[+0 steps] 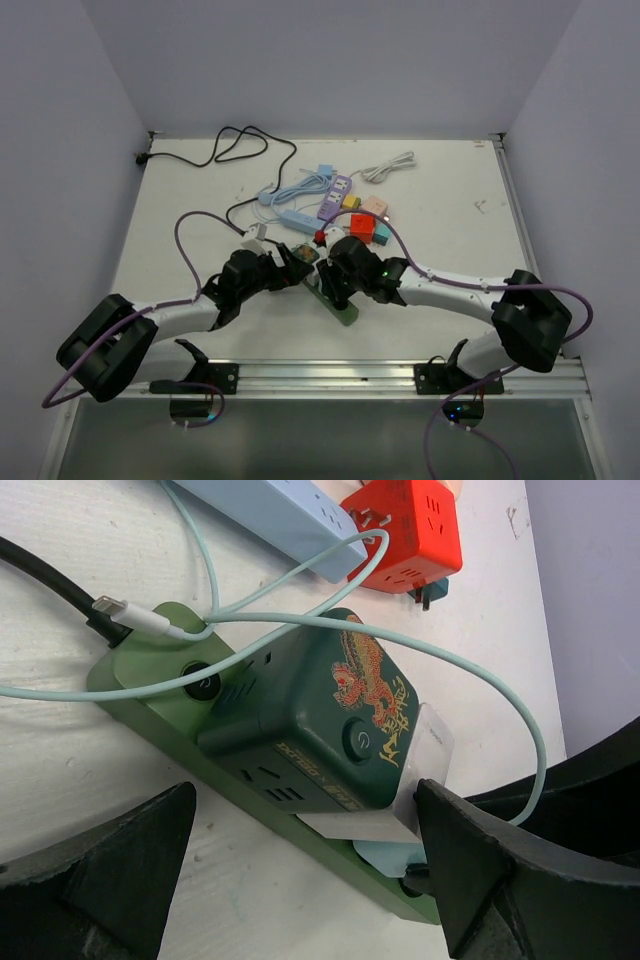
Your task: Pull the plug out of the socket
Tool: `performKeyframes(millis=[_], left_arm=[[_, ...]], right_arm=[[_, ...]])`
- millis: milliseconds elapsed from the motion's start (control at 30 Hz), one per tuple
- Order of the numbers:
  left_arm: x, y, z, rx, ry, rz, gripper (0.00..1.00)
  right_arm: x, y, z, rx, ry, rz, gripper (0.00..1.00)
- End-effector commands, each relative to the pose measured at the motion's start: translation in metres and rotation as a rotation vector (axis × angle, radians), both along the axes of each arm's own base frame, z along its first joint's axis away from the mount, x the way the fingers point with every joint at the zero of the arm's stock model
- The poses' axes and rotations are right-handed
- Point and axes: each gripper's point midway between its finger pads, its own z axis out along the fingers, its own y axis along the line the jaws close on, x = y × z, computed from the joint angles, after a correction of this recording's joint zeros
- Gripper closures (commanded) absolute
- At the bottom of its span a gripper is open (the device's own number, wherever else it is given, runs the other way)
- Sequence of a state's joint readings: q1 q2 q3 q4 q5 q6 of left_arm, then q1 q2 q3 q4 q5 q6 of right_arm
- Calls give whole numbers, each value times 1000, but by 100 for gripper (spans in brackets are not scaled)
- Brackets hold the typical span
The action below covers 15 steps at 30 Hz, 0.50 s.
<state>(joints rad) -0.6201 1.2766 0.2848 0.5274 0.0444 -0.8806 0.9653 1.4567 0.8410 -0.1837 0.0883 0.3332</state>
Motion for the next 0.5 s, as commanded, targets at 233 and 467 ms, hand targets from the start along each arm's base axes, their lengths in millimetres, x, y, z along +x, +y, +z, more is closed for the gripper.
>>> performKeyframes(millis=[233,467], left_arm=[[-52,66,-94,353,262,40,9],[-51,63,-96,350,269,35,9]], right_arm=[[13,39,78,147,-218,11,76],[14,46,82,47,-279,-41,75]])
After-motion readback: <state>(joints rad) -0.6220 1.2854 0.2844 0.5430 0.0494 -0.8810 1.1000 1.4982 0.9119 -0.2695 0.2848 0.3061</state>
